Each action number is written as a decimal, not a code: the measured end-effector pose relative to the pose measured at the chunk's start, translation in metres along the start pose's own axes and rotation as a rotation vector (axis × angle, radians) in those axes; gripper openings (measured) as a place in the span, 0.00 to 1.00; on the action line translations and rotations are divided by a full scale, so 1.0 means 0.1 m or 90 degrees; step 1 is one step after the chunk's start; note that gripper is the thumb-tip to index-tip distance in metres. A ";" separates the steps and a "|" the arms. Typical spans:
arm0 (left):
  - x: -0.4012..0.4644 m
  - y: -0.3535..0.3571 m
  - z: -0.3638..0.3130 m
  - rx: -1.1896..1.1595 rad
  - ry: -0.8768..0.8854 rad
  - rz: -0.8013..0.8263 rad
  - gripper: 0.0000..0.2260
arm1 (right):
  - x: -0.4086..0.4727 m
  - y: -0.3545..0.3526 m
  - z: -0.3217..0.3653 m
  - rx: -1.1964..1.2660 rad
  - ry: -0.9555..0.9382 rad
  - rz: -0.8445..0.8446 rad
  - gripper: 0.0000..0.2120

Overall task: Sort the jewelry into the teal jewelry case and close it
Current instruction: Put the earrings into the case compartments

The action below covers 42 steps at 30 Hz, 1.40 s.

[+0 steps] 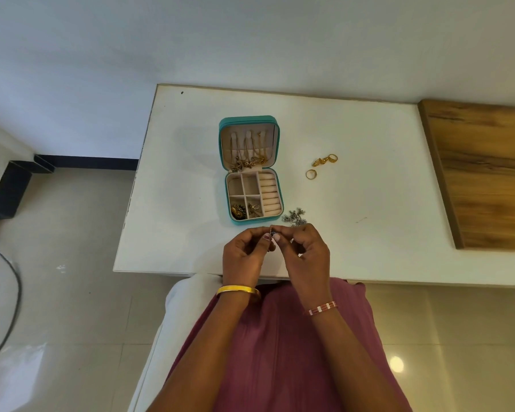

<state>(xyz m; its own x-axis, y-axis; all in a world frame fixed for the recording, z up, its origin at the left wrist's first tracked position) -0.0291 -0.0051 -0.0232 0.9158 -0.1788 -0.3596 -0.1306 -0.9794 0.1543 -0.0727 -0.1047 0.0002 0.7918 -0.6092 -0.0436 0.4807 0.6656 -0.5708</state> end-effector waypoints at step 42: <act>0.11 -0.02 0.20 -0.272 -0.190 -0.039 0.08 | 0.15 0.08 -0.24 -0.457 -0.087 0.086 0.08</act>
<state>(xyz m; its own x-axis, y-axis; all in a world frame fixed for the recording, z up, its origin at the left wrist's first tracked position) -0.0260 -0.0066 -0.0456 0.7604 -0.2023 -0.6172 0.1435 -0.8744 0.4635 -0.0663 -0.1188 -0.0250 0.8889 -0.4518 -0.0760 0.0479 0.2565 -0.9653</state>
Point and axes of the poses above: each hand's wrist, its own x-axis towards the middle knuckle, its own y-axis out of the palm, z = x × y, the point moved 4 cm from there along x, towards the middle knuckle, and after that the axes turned 11 degrees about -x, right-handed, at the moved point
